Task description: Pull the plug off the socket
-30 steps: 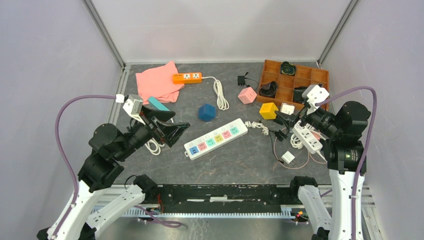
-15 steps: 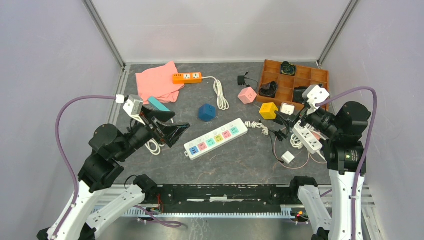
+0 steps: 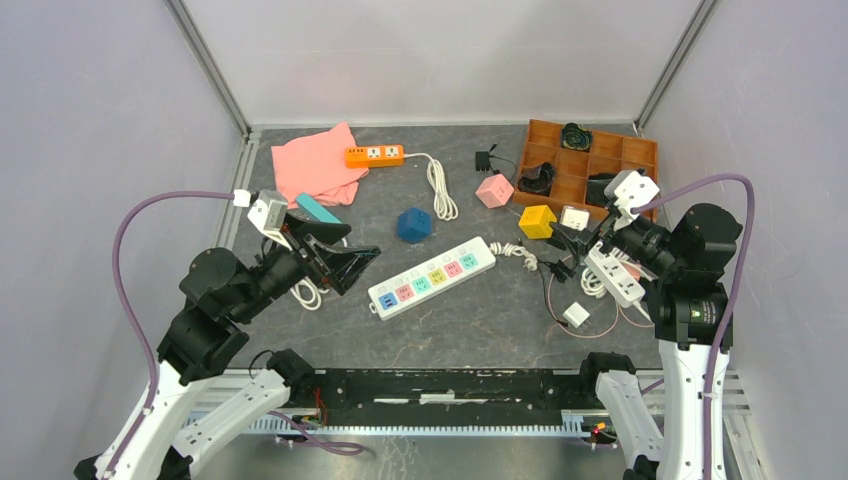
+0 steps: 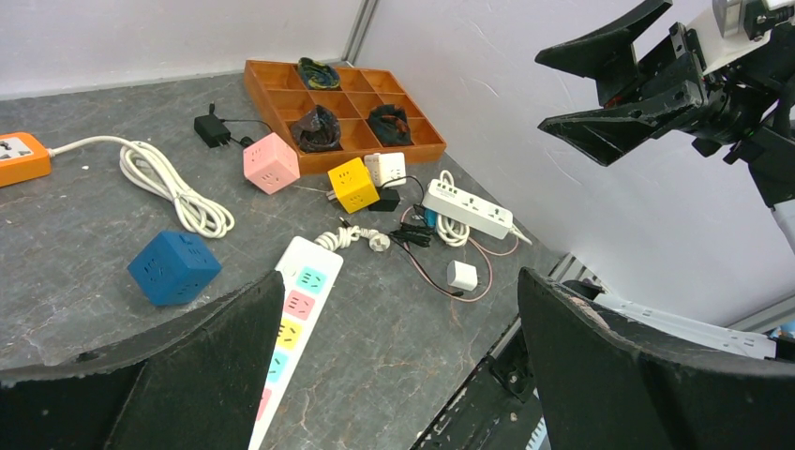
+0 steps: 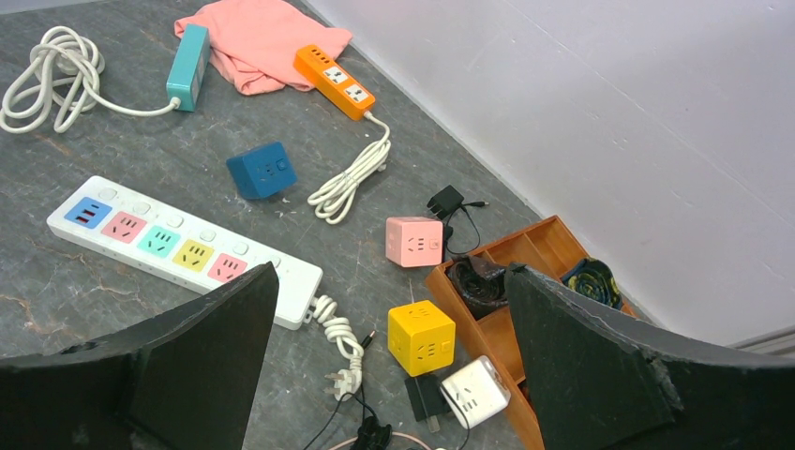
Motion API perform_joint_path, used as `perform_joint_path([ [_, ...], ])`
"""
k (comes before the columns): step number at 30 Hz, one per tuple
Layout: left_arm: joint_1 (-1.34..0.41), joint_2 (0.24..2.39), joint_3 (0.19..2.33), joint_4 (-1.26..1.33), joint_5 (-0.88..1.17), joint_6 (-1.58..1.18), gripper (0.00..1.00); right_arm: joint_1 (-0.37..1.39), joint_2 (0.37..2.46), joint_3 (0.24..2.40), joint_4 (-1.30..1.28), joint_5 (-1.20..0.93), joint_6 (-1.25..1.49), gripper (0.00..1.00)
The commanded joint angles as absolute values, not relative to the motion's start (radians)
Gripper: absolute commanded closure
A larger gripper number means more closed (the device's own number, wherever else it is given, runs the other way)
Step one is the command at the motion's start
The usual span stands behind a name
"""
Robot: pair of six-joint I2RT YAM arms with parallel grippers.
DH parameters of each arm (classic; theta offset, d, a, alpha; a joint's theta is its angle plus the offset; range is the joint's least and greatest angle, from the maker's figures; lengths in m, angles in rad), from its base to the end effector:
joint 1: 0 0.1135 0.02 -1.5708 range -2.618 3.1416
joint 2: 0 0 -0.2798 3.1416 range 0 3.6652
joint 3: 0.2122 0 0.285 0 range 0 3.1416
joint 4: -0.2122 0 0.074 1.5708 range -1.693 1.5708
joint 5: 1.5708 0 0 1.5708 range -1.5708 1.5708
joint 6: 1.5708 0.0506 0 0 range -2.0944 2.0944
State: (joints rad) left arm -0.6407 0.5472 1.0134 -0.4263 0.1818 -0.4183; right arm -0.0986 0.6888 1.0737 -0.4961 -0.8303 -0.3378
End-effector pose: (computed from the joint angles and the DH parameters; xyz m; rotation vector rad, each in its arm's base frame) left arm 0.0960 -0.0830 0.4429 0.3300 1.5807 -0.9715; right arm 0.1501 0.0227 0.4396 -0.7880 1.4592 0.3651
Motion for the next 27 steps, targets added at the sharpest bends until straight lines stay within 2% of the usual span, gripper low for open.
perform_joint_path([
  [1, -0.637, 0.541, 1.011, -0.427, 0.17, -0.425, 0.0, -0.101, 0.687, 1.086, -0.489, -0.842, -0.339, 0.02],
  [27, -0.637, 0.546, 1.015, -0.429, 0.167, -0.42, 0.0, -0.101, 0.69, 1.094, -0.492, -0.851, -0.337, 0.02],
])
